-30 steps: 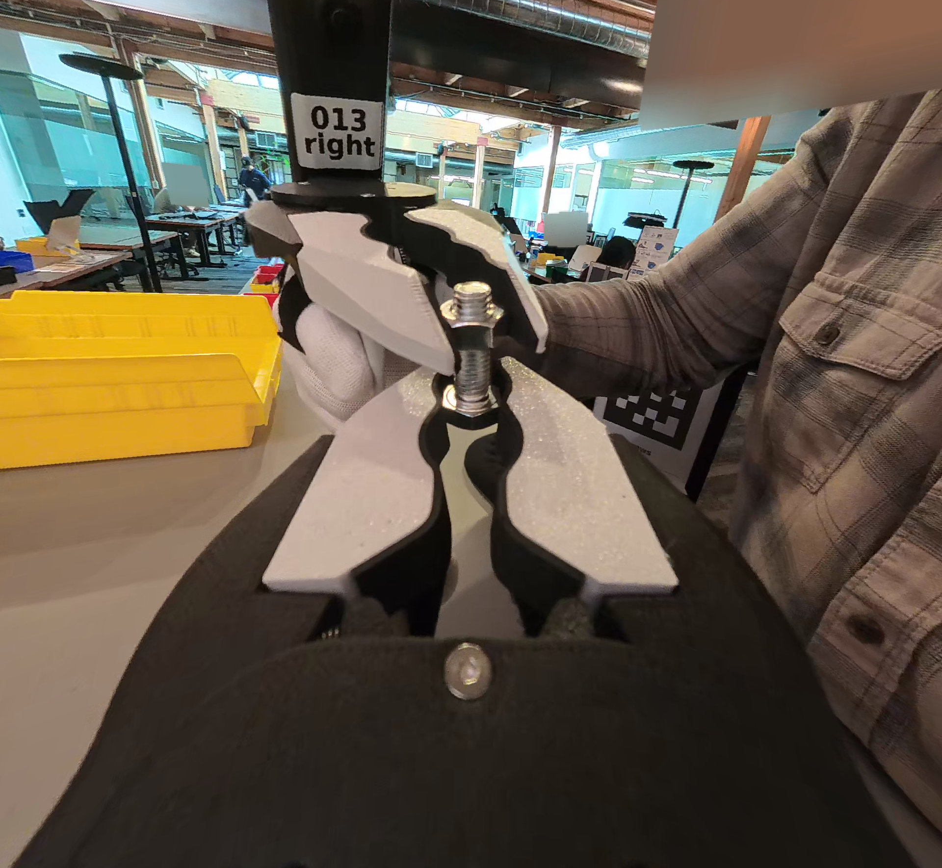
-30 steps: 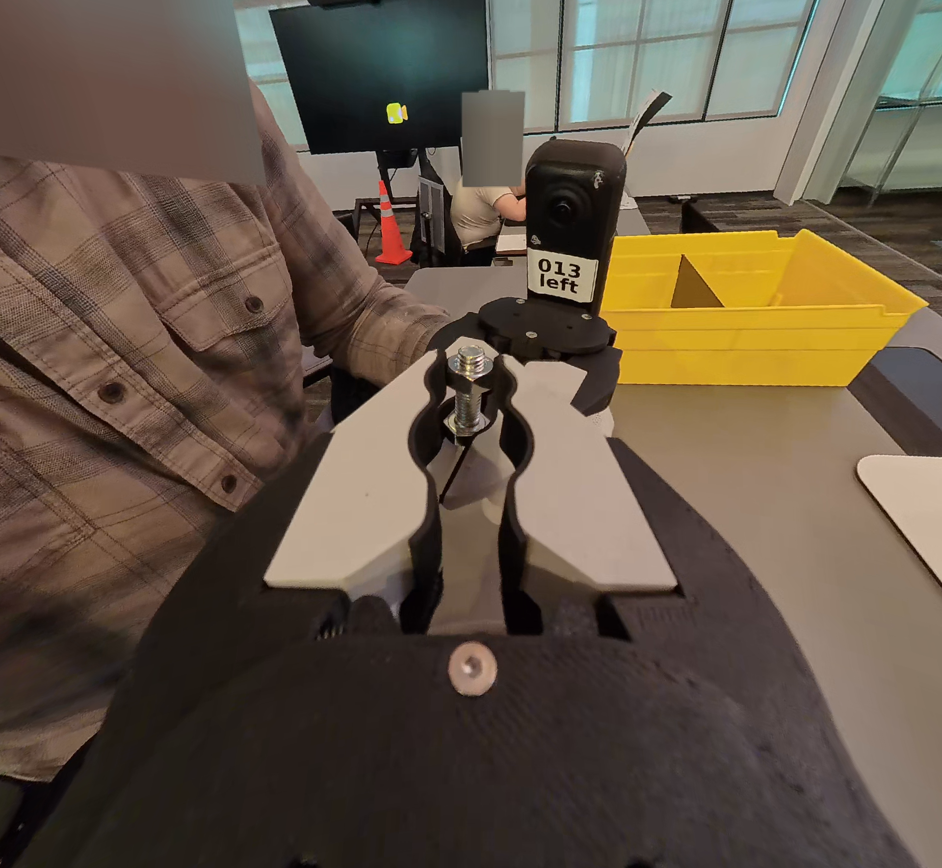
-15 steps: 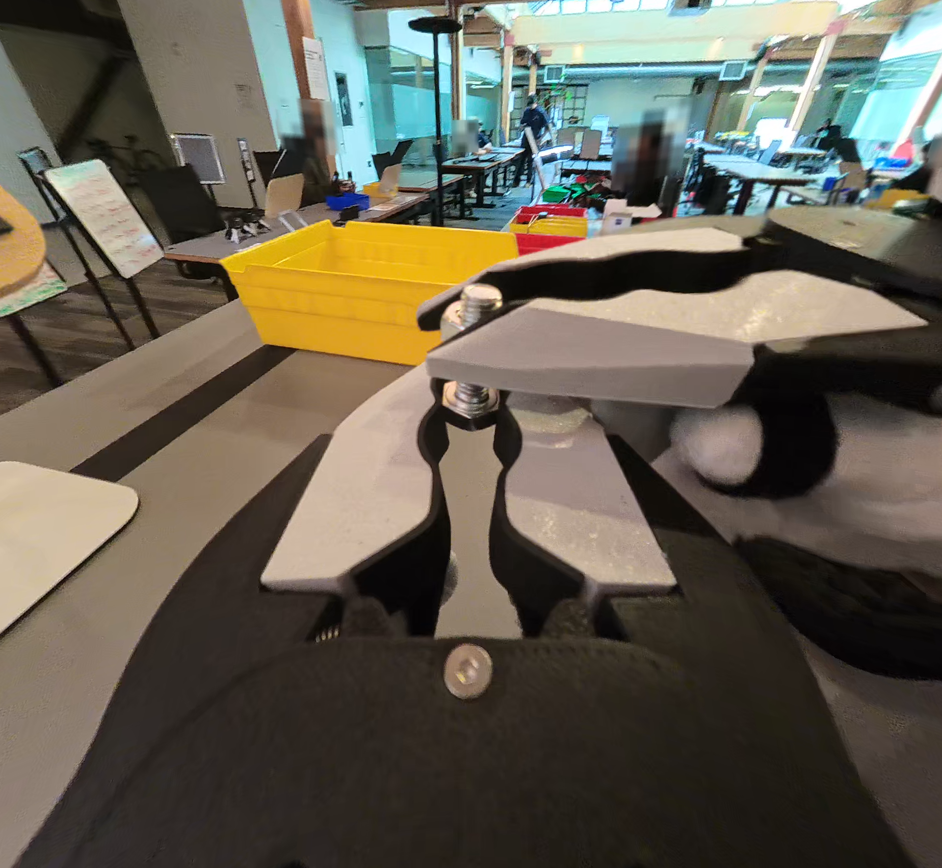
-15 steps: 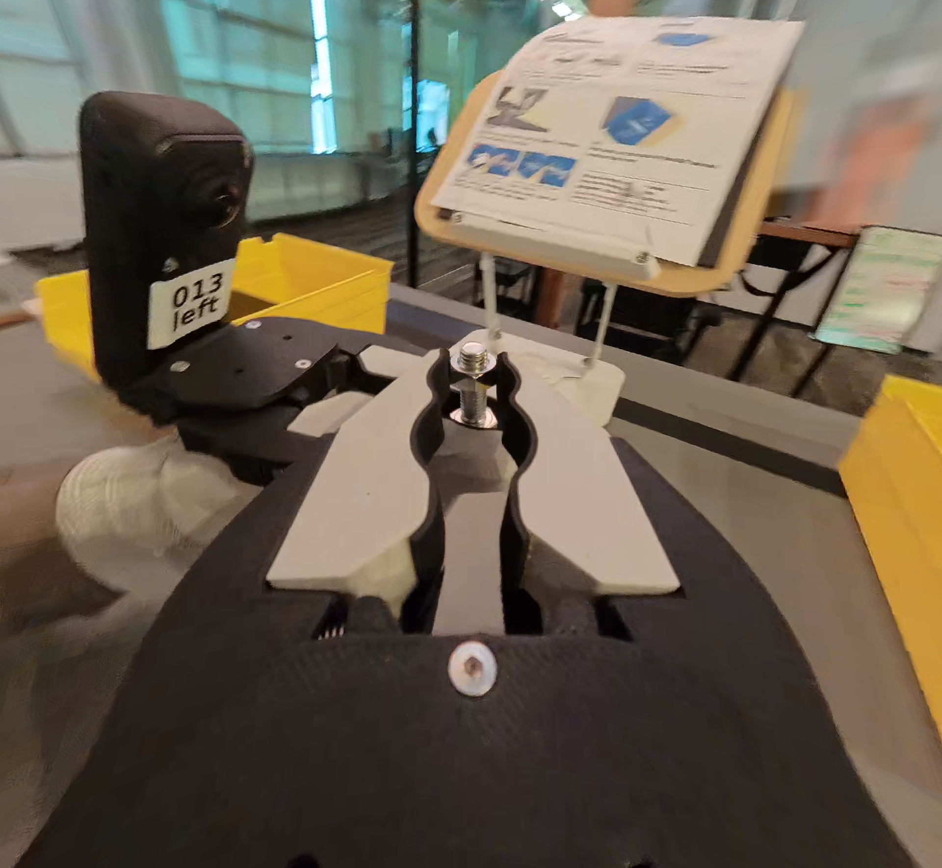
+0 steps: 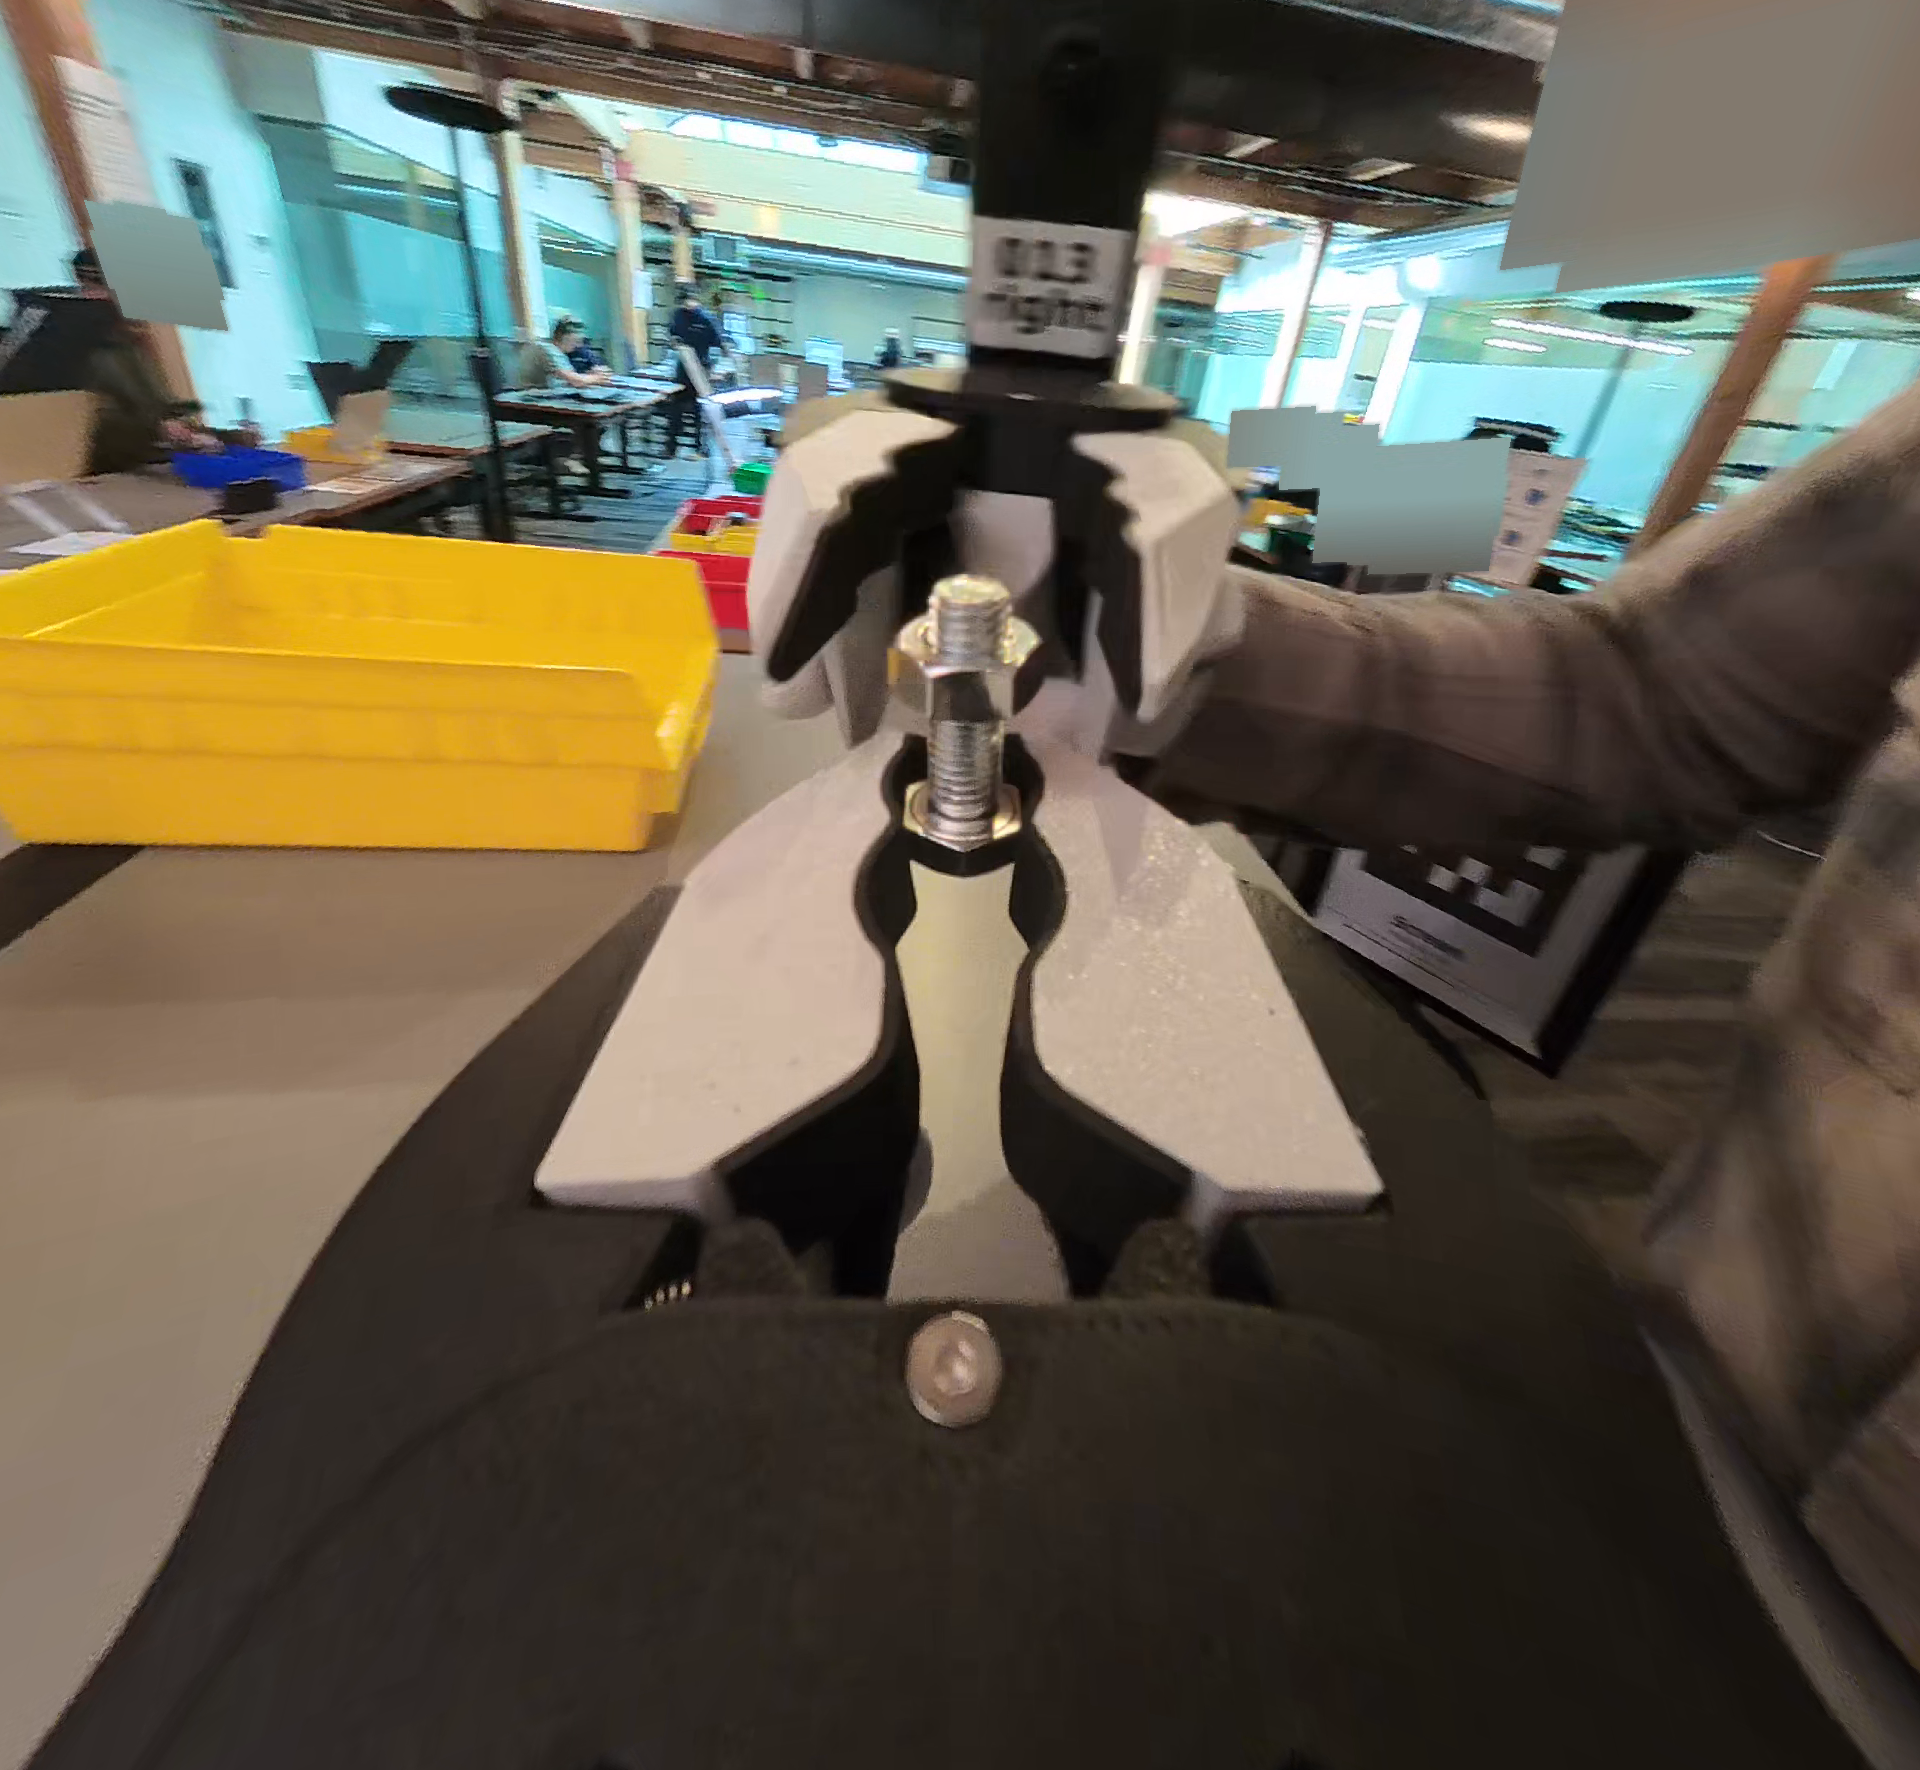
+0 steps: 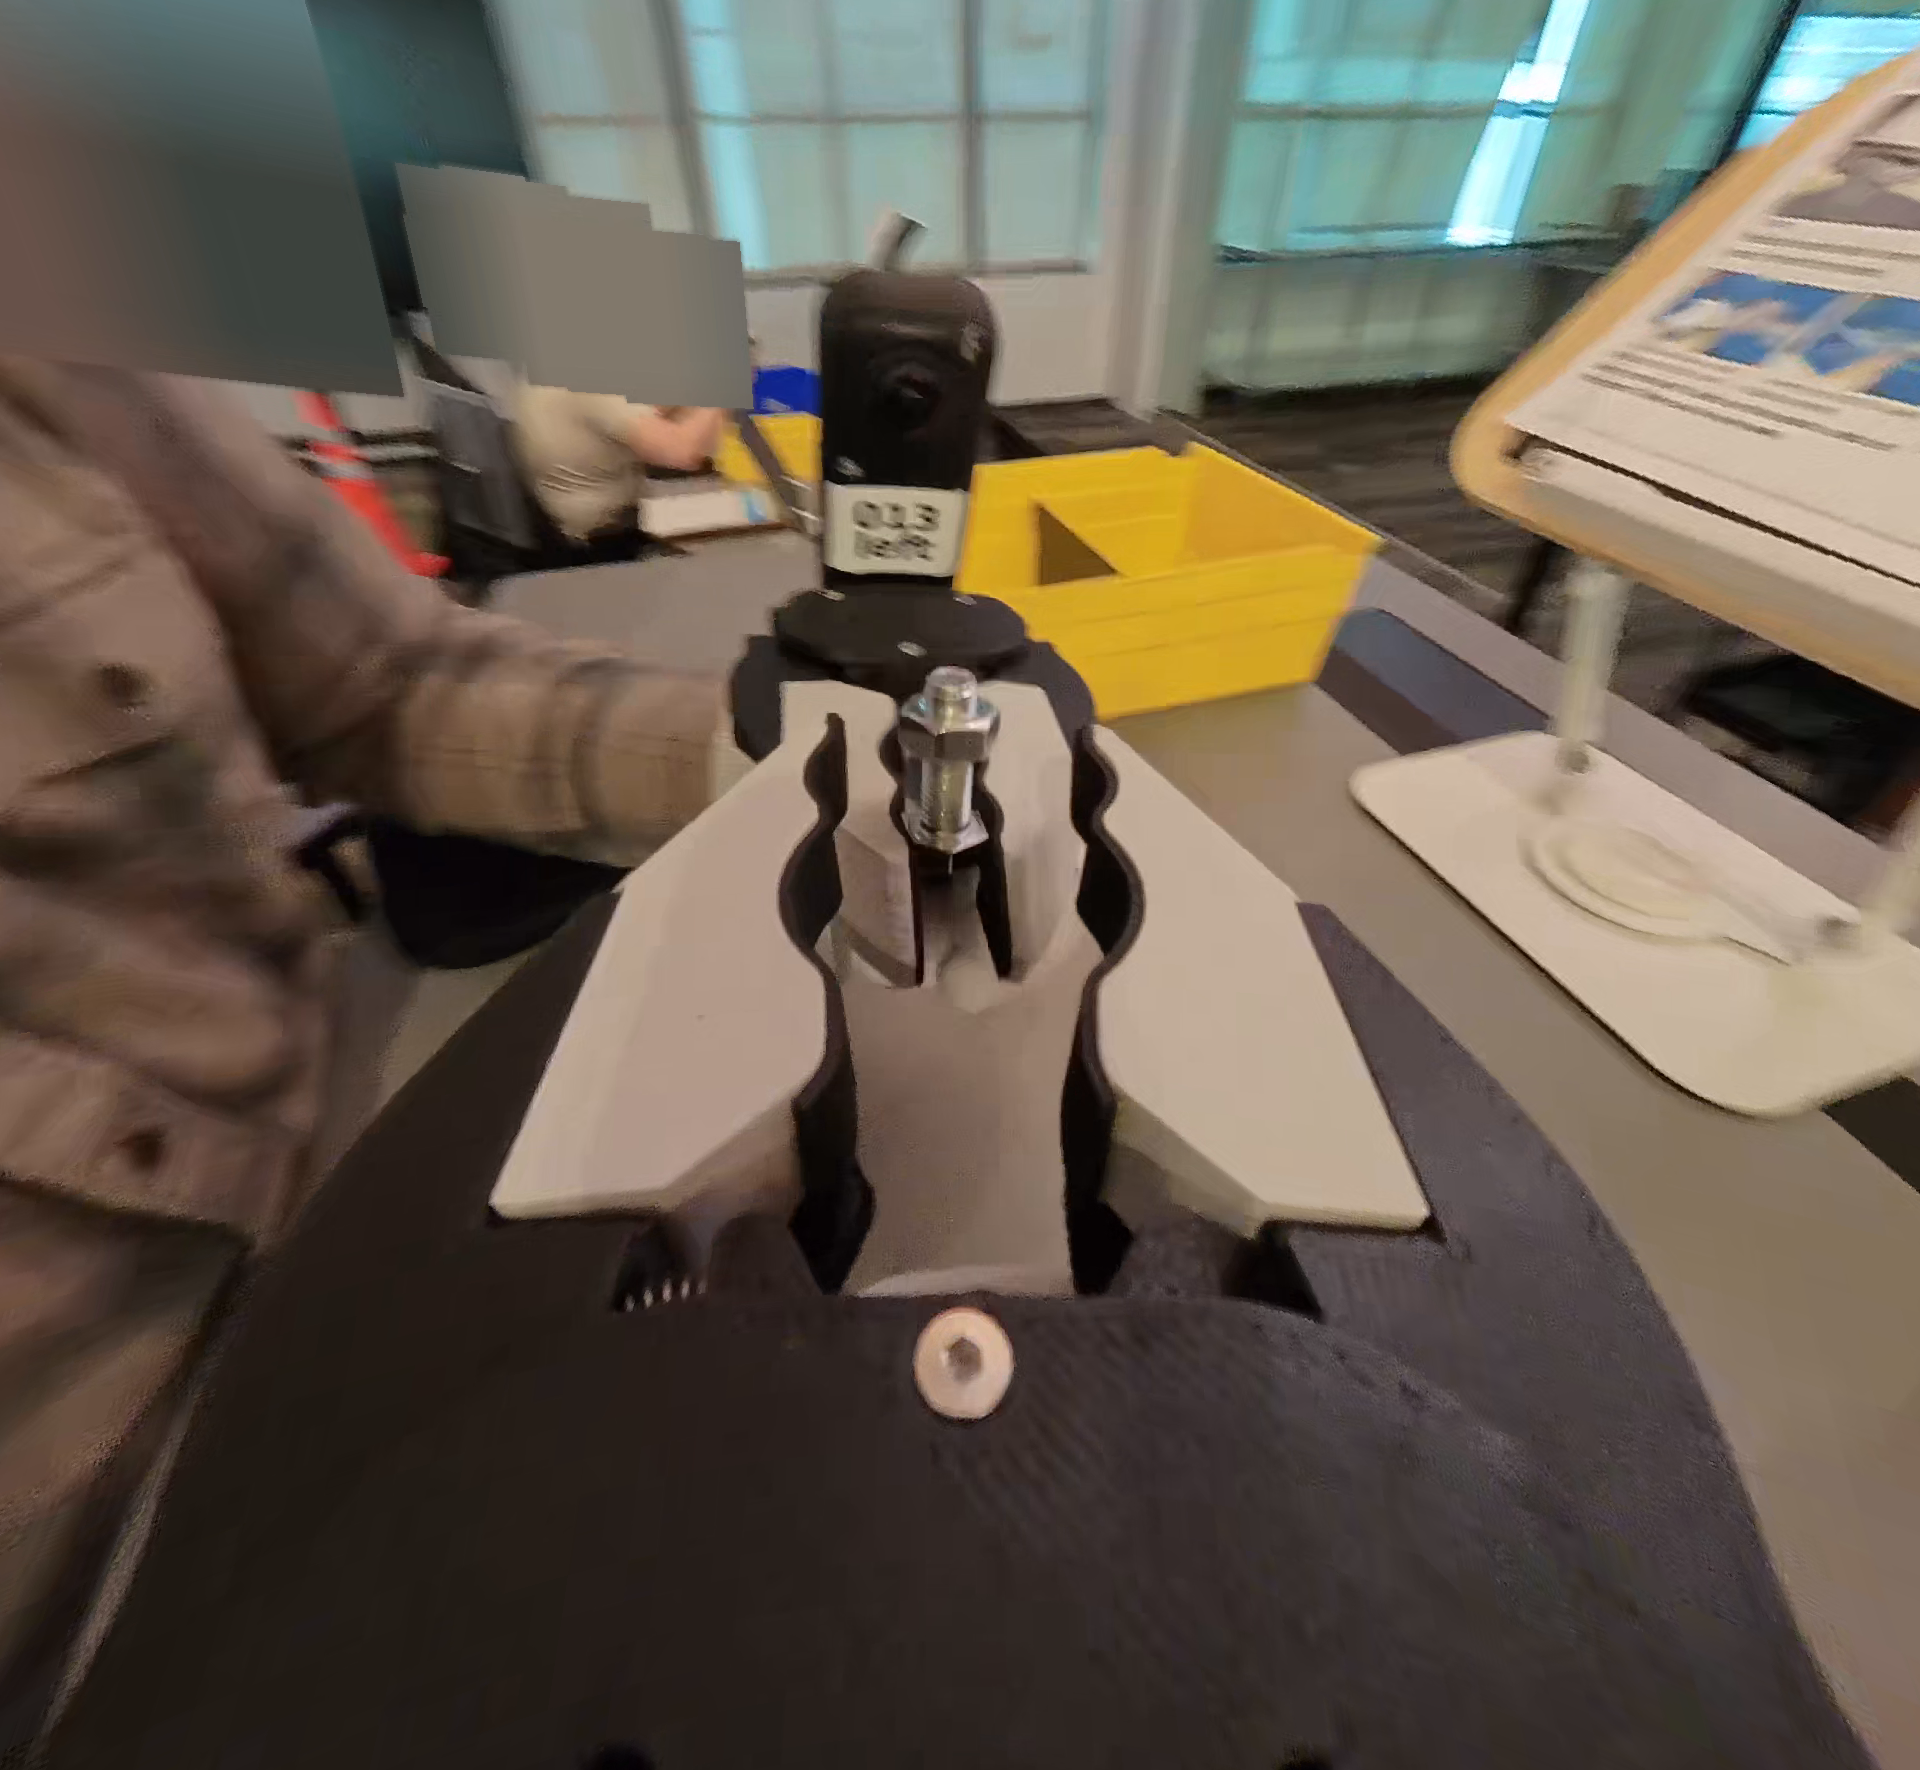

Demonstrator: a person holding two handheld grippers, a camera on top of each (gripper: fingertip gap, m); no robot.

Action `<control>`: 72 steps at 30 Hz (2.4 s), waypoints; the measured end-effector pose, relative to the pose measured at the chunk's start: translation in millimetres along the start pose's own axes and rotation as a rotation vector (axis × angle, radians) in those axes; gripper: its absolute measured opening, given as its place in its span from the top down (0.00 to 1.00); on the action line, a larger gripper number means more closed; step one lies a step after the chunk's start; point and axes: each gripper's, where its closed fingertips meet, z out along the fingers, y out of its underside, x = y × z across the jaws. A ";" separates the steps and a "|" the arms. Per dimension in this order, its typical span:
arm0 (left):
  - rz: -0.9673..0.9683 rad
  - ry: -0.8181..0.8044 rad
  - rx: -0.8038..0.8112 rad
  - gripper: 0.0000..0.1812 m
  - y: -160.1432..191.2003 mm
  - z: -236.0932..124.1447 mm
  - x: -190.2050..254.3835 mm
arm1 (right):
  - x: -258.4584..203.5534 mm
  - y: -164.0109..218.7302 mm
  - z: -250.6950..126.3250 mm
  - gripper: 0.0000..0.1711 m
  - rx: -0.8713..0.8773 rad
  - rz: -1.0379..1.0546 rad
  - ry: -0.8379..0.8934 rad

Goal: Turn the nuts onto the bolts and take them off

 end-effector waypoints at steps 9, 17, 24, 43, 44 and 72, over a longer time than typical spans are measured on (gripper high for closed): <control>0.027 0.118 -0.026 0.92 3.2 1.7 22.0 | -24.9 -5.6 1.2 0.90 0.028 0.027 -0.312; 0.031 0.050 -0.022 0.92 3.7 0.0 9.3 | -14.2 -3.9 4.3 0.90 0.027 0.024 -0.245; 0.032 -0.171 -0.051 0.92 8.6 -3.9 -27.6 | 22.1 2.9 9.4 0.91 0.007 -0.030 0.305; 0.082 -0.198 -0.140 0.92 21.4 1.8 -26.8 | 5.6 12.6 6.1 0.76 -0.207 -0.158 0.326; 0.092 -0.194 -0.154 0.92 23.3 2.7 -25.6 | 5.8 16.7 8.2 0.76 -0.249 -0.184 0.307; 0.021 -0.102 0.018 0.92 -5.2 -0.1 -9.0 | 0.9 -14.8 -2.3 0.79 -0.005 -0.038 0.016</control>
